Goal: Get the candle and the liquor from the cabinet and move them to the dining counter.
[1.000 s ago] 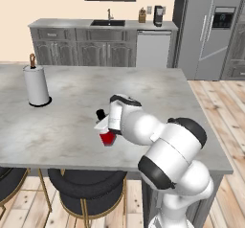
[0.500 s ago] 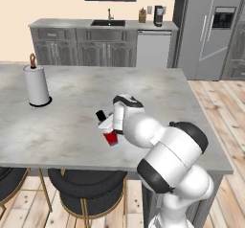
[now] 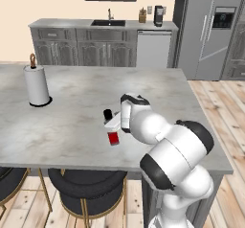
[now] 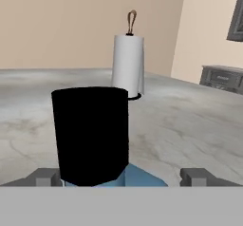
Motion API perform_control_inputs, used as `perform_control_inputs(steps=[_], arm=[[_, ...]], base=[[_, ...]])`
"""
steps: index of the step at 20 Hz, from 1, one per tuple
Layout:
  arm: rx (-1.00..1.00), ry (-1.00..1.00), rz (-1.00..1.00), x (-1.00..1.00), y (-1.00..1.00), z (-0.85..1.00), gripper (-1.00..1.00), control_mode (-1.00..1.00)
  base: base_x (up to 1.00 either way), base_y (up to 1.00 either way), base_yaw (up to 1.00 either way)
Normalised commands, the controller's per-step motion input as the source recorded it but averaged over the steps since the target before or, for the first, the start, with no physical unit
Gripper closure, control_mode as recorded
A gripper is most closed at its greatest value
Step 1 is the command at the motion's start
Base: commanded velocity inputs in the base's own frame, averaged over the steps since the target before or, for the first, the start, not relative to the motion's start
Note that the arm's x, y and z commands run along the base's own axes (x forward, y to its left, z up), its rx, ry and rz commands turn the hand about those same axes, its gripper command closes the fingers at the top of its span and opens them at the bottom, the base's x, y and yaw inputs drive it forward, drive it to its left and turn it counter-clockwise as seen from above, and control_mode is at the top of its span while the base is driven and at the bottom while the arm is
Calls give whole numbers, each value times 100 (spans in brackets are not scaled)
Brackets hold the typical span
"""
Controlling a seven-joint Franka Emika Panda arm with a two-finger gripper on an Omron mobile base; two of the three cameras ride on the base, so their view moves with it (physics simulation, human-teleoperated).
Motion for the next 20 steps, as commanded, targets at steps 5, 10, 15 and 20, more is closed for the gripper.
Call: perform_control_inputs(steps=[5, 10, 15, 20], arm=[[1, 0, 2, -4, -24, -21, -100, -100], [2, 0, 1, -10, -12, -17, -100, -100], [1, 0, 0, -13, 2, -13, -100, -100], [2, -1, 0, -10, 2, -8, -100, -100]], base=[[0, 0, 0], [0, 0, 0], [0, 0, 0], [0, 0, 0]])
